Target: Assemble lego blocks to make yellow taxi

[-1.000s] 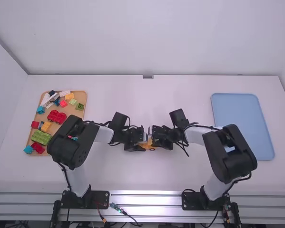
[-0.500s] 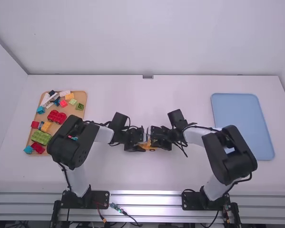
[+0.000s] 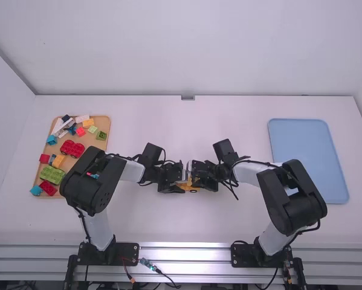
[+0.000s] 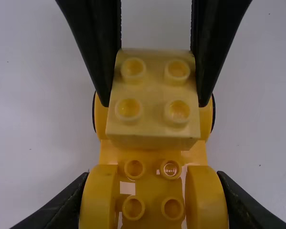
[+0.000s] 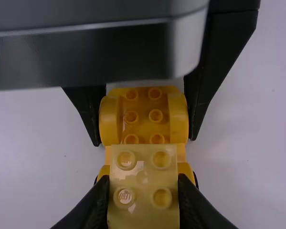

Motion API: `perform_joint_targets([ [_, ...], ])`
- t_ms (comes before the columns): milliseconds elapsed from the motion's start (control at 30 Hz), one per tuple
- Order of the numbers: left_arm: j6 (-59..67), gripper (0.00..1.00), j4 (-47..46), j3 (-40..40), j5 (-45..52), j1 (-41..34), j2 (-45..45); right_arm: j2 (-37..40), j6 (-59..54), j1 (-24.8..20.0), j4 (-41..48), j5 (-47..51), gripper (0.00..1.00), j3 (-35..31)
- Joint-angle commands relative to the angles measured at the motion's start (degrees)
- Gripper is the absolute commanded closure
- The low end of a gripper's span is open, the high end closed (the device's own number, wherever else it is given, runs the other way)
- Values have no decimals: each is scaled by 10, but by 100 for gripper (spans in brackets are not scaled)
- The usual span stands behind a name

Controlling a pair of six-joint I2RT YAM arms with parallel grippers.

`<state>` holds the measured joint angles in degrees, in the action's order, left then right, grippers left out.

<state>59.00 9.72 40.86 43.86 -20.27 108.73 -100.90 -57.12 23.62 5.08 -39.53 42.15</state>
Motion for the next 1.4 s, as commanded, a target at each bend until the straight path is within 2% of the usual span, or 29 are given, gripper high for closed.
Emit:
perform_joint_targets([
  [0,-1,74,-12,-19,-56,0,15,5,8,3,14,25,69,-7],
  [33,0,74,-13,-19,-56,0,15,5,8,3,14,25,64,-7],
  [333,0,72,-21,-19,-60,0,15,5,8,3,12,23,45,-7],
  [567,0,71,-21,-19,-60,0,15,5,8,2,8,21,43,-4],
  [933,0,72,-19,-19,-60,0,15,30,-40,-36,43,-58,33,3],
  [1067,0,72,-17,-19,-60,0,15,31,-40,-43,42,-62,32,3],
  [1133,0,73,-17,-19,-60,0,15,31,-49,-47,42,-83,34,3],
  [1167,0,73,-17,-19,-60,0,15,31,-53,-49,41,-92,40,3],
  [1200,0,73,-17,-19,-60,0,15,31,-63,-53,41,-104,50,3],
  [1300,0,73,-17,-19,-60,0,15,31,-68,-58,42,-122,57,3],
  [1333,0,73,-17,-19,-60,1,15,31,-68,-59,42,-123,66,3],
  [1367,0,73,-17,-19,-60,0,15,31,-68,-60,42,-126,87,3],
])
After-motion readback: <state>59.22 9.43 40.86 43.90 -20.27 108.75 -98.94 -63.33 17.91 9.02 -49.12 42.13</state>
